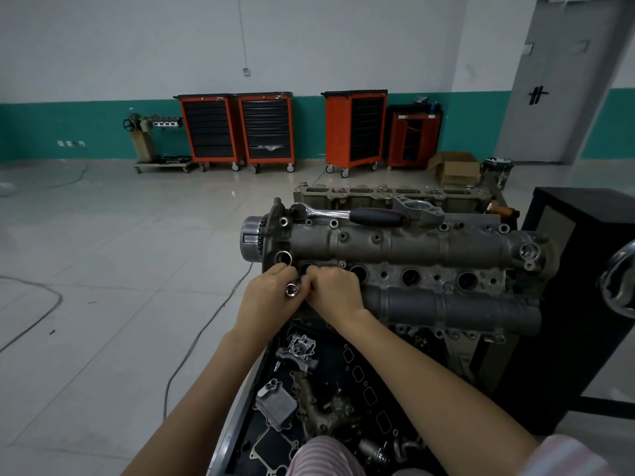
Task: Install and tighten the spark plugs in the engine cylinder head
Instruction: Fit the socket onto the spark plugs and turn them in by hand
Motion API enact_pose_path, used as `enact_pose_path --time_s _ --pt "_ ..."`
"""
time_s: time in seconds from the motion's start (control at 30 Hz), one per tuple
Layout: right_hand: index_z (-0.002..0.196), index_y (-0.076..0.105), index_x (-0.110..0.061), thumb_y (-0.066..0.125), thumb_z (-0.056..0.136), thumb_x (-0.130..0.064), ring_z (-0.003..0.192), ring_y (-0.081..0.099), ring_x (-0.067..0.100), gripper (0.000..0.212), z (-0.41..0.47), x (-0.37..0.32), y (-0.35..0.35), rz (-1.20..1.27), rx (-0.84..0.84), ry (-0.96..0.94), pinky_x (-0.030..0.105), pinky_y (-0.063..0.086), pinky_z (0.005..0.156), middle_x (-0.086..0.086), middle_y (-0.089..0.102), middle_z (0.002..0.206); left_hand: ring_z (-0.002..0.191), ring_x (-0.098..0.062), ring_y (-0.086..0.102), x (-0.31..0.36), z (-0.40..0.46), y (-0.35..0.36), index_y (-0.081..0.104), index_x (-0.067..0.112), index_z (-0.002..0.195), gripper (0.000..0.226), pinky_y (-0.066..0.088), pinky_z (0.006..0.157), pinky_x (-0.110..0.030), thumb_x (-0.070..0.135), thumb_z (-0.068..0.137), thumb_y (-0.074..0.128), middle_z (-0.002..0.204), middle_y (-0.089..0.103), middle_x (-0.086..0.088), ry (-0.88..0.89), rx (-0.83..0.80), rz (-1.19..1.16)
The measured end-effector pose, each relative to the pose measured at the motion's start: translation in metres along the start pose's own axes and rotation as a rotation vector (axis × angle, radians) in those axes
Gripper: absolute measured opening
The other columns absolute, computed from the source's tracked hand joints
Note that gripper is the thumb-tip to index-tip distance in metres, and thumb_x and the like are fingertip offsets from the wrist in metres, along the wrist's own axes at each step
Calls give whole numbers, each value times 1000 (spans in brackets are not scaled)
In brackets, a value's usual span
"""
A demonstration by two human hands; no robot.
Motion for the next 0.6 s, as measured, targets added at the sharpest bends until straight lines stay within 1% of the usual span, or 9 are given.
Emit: enact_pose_path --time_s 0.07,0.1,0.2,0.3,0.37,0.47,0.57,0.6 --pt "77 60 -2 58 81 -24 66 65 34 22 0 -1 -3 11 24 6 29 32 53 18 66 71 49 -18 35 -5 0 2 34 15 63 41 33 45 -31 10 80 72 62 37 2 -33 -33 -33" --pt "79 58 -2 58 80 -24 65 65 34 22 0 -2 -3 -6 31 6 28 32 52 19 66 70 52 -16 35 -7 0 4 33 15 67 40 32 48 -30 12 82 69 64 36 5 -33 -69 -46" --pt "94 54 -5 48 85 -27 80 65 31 25 5 -4 8 -104 -63 -3 29 32 56 16 67 87 58 -14 34 -7 1 10 32 16 70 35 28 53 -25 15 87 63 67 33 9 14 -203 -81" --pt "97 54 -7 45 87 -24 86 63 31 22 8 -5 12 -149 -110 -21 29 32 58 13 67 93 58 -11 35 -6 4 14 28 25 69 39 28 55 -24 18 88 61 69 34 11 33 -285 -104" --pt "95 56 -7 44 89 -23 87 63 32 22 8 -3 11 -130 -118 -12 29 32 59 13 66 95 58 -8 38 -4 3 13 23 31 68 43 26 52 -20 23 88 61 67 36 11 23 -276 -90" --pt "93 57 -7 42 92 -25 88 62 33 23 7 -1 5 -87 -86 7 29 31 59 13 67 95 58 -5 44 -10 -3 8 24 33 68 43 32 50 -17 31 84 64 62 39 11 -60 -201 -112" --pt "91 56 -8 41 91 -23 87 63 31 21 2 -6 1 -60 -74 -23 29 30 59 11 67 93 53 -6 41 -8 -4 6 24 32 64 46 27 48 -16 36 82 66 61 37 10 -74 -173 -81" --pt "90 56 -8 44 90 -23 83 64 30 20 0 -9 -4 -49 -54 -32 28 31 58 11 67 90 52 -7 39 -5 -3 6 23 32 62 47 26 48 -18 35 83 65 60 36 10 -75 -163 -71"
Point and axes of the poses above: each hand's wrist, its own z-axis towards the middle knuckle, its own y-axis out of the palm, x = y × z, the point moved 10 cm from there along z, towards the middle knuckle
